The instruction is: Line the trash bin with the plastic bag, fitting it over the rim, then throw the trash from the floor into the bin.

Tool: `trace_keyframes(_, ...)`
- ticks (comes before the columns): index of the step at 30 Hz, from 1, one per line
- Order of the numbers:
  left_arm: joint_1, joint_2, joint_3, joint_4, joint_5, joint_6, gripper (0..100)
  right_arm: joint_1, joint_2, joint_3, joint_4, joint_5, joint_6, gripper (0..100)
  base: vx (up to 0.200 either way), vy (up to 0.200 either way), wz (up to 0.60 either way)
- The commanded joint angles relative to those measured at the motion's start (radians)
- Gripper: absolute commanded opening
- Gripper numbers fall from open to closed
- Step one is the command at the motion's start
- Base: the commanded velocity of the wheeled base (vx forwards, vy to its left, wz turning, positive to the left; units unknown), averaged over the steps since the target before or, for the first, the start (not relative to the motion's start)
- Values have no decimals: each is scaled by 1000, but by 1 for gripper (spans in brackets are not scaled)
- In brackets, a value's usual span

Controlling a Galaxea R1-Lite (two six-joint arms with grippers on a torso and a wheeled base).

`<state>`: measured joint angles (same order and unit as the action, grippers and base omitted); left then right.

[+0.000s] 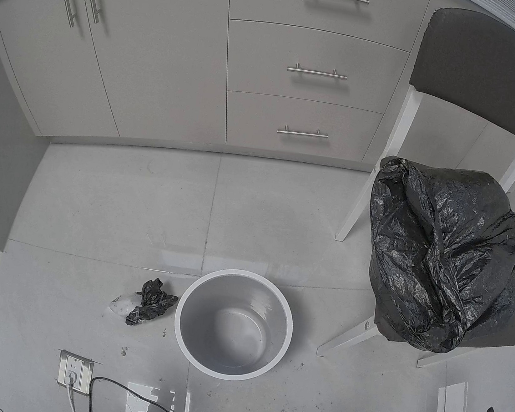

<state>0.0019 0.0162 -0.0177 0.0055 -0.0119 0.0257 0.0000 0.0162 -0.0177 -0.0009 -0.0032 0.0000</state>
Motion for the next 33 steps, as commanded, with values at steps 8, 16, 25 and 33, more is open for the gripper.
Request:
trace_keyframes(8, 3, -16, 18, -1, -2, 2, 0, -8, -2, 16, -1, -1, 0, 100, 0, 0, 0)
trace_keyframes(16, 3, -16, 18, -4, -3, 10, 0, -6, -4, 16, -2, 0, 3, 100, 0, 0, 0)
trace_keyframes(25, 4, -16, 18, -2, -2, 16, 0, -6, -7, 16, -2, 0, 8, 100, 0, 0, 0)
trace_keyframes(33, 3, -16, 18, -4, -3, 17, 0, -6, -7, 16, -4, 0, 9, 100, 0, 0, 0)
